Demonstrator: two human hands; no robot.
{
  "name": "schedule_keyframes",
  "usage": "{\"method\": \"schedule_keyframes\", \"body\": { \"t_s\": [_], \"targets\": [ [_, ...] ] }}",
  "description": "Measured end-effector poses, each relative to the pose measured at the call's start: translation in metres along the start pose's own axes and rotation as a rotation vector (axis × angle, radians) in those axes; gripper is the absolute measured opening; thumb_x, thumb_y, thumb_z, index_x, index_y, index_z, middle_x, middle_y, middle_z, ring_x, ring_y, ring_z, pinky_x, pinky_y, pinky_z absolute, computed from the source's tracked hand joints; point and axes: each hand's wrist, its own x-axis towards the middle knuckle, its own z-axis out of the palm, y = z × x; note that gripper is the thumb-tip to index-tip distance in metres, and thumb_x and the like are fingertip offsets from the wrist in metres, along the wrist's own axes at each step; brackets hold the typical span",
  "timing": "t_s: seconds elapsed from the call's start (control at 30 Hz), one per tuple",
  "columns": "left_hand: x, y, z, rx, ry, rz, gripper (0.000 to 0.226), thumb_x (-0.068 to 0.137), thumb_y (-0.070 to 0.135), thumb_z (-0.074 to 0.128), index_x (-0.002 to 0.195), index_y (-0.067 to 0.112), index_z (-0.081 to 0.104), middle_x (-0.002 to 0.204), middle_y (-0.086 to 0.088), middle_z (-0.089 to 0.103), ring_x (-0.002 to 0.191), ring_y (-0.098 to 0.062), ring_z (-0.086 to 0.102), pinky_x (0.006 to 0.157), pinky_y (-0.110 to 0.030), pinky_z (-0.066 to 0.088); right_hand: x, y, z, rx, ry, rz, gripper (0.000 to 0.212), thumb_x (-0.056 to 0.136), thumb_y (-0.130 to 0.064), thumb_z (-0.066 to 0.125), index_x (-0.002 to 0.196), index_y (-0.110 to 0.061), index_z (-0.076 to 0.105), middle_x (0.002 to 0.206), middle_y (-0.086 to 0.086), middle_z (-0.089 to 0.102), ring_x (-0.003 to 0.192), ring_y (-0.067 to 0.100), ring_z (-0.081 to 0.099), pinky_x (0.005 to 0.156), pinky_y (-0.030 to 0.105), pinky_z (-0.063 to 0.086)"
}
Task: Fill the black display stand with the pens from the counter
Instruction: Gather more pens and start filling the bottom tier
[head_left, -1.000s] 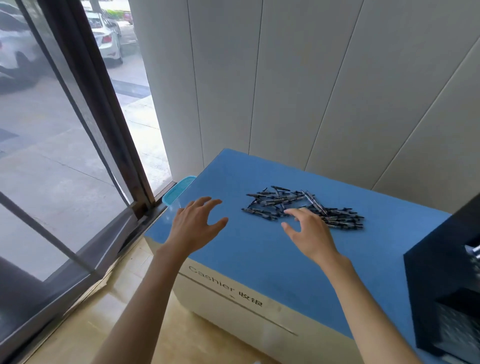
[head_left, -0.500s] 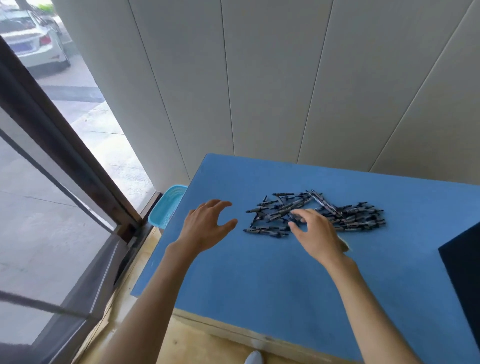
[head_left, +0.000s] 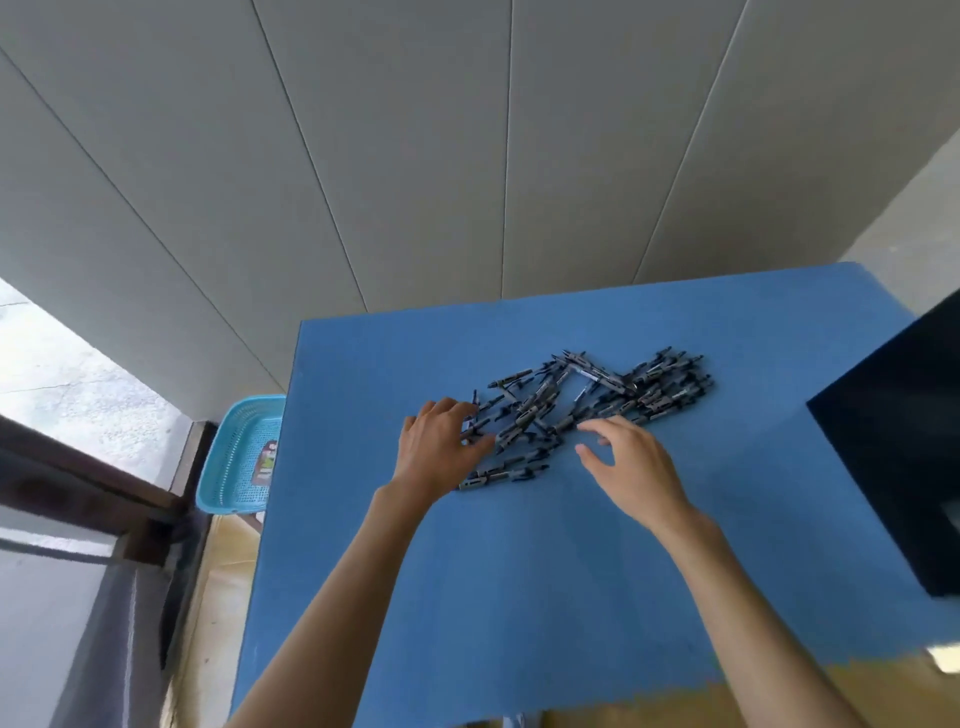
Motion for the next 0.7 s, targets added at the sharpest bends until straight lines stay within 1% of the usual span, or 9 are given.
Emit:
{"method": "schedule_keyframes", "body": {
  "t_s": [0.07, 0.17, 0.3, 0.43, 0.53, 0.63, 0.7],
  "targets": [
    [0.015, 0.002, 0.014, 0.032, -0.042, 0.022, 0.060, 0.095, 0.056, 0.057, 0.142, 0.020, 0.055, 0.133, -0.001, 0.058, 0.126, -0.024, 0.046, 0.102, -0.040, 0.035, -0.007, 0.003, 0.002, 0.002, 0.019, 0.049, 0.030, 0.097, -0.037, 0.061, 0.125, -0.026, 0.065, 0.119, -0.008, 0.065, 0.107, 0.017, 0.064, 0.089, 0.041, 0.052],
    [0.030, 0.001, 0.033, 0.124, -0.114, 0.045, 0.063, 0.091, 0.063, 0.057, 0.137, 0.019, 0.055, 0.125, -0.002, 0.057, 0.121, -0.025, 0.046, 0.098, -0.040, 0.034, -0.015, 0.007, 0.002, 0.012, 0.045, 0.106, 0.029, 0.096, -0.038, 0.061, 0.123, -0.028, 0.064, 0.120, -0.010, 0.064, 0.111, 0.017, 0.060, 0.089, 0.042, 0.053],
    [0.039, -0.001, 0.050, 0.216, -0.181, 0.056, 0.068, 0.085, 0.075, 0.057, 0.125, 0.020, 0.056, 0.122, -0.001, 0.057, 0.117, -0.025, 0.046, 0.096, -0.040, 0.036, -0.021, 0.011, 0.001, 0.001, 0.050, 0.145, 0.029, 0.097, -0.035, 0.061, 0.124, -0.025, 0.064, 0.121, -0.009, 0.063, 0.113, 0.012, 0.059, 0.092, 0.038, 0.052],
    [0.044, 0.002, 0.058, 0.226, -0.169, 0.072, 0.069, 0.081, 0.083, 0.053, 0.112, 0.021, 0.055, 0.110, 0.003, 0.057, 0.113, -0.023, 0.045, 0.093, -0.038, 0.033, -0.025, 0.015, 0.001, 0.007, 0.053, 0.166, 0.027, 0.097, -0.036, 0.060, 0.122, -0.027, 0.065, 0.119, -0.009, 0.062, 0.106, 0.010, 0.062, 0.090, 0.036, 0.052],
    [0.047, 0.004, 0.060, 0.239, -0.202, 0.116, 0.061, 0.088, 0.078, 0.048, 0.106, 0.021, 0.055, 0.109, 0.003, 0.056, 0.113, -0.023, 0.044, 0.093, -0.038, 0.032, -0.028, 0.019, -0.001, 0.003, 0.051, 0.169, 0.025, 0.097, -0.035, 0.059, 0.120, -0.027, 0.065, 0.118, -0.010, 0.062, 0.102, 0.010, 0.063, 0.087, 0.036, 0.054],
    [0.048, 0.001, 0.062, 0.271, -0.264, 0.145, 0.051, 0.098, 0.068, 0.043, 0.102, 0.018, 0.056, 0.111, -0.002, 0.055, 0.119, -0.026, 0.044, 0.094, -0.039, 0.033, -0.030, 0.023, -0.004, 0.004, 0.048, 0.169, 0.022, 0.098, -0.033, 0.060, 0.117, -0.027, 0.066, 0.119, -0.011, 0.062, 0.102, 0.011, 0.064, 0.086, 0.037, 0.054],
    [0.045, 0.001, 0.062, 0.274, -0.307, 0.167, 0.048, 0.101, 0.062, 0.042, 0.102, 0.016, 0.056, 0.107, -0.003, 0.053, 0.123, -0.028, 0.043, 0.094, -0.040, 0.033, -0.032, 0.026, -0.004, 0.005, 0.051, 0.165, 0.020, 0.098, -0.032, 0.060, 0.116, -0.026, 0.067, 0.119, -0.012, 0.061, 0.101, 0.011, 0.064, 0.086, 0.038, 0.054]
  ]
}}
